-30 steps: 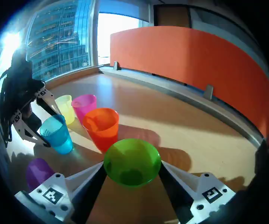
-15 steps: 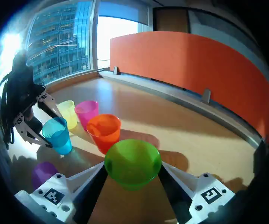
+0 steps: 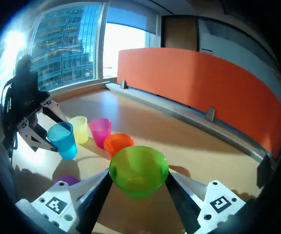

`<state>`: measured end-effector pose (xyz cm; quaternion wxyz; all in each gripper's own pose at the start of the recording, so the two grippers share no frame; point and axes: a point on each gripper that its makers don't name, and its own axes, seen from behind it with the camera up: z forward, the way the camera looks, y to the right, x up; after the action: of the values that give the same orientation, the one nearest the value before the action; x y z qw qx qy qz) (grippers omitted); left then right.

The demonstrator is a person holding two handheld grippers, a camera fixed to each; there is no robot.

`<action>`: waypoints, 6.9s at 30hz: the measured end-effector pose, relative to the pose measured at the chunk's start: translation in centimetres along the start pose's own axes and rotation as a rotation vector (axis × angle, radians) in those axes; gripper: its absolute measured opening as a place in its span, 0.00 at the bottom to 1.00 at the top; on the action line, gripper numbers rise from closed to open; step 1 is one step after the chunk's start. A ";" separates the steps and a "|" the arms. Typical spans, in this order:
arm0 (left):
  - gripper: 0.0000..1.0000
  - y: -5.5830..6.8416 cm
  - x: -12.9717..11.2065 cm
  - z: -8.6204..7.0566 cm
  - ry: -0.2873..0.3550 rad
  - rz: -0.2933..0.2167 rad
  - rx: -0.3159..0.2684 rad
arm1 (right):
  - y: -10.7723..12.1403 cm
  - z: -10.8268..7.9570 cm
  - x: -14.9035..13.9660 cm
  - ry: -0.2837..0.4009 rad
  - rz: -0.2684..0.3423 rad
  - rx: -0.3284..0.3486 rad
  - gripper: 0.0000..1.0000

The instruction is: Pour water

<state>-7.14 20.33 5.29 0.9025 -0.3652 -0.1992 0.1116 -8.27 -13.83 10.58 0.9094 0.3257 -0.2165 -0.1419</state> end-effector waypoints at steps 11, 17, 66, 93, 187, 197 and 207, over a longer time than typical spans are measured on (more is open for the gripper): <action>0.87 -0.3 2.9 -2.8 0.078 -0.008 0.034 | -1.4 -3.7 3.2 0.072 -0.008 -0.021 0.91; 0.87 -0.5 4.1 -4.4 0.117 -0.009 0.052 | -2.1 -5.5 4.8 0.116 -0.018 -0.032 0.91; 0.87 -1.7 12.6 -11.8 0.356 -0.012 0.113 | -7.2 -12.2 13.4 0.434 -0.042 -0.049 0.92; 0.87 -3.5 16.2 -14.2 0.418 0.172 0.227 | -10.7 -9.2 13.7 0.457 -0.035 0.059 0.91; 0.87 -1.3 25.8 -16.9 0.374 1.000 0.474 | -20.9 -1.9 14.2 0.460 -0.082 0.294 0.90; 0.87 -1.5 25.5 -17.0 0.360 1.035 0.486 | -20.8 -2.2 14.2 0.461 -0.087 0.290 0.90; 0.87 -1.4 25.6 -17.3 0.350 1.081 0.497 | -20.7 -2.4 14.3 0.469 -0.090 0.289 0.90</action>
<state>23.51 17.60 2.05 0.7957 -0.2061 0.1970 0.5344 2.88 -33.75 -0.31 0.8716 0.4851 -0.0036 -0.0704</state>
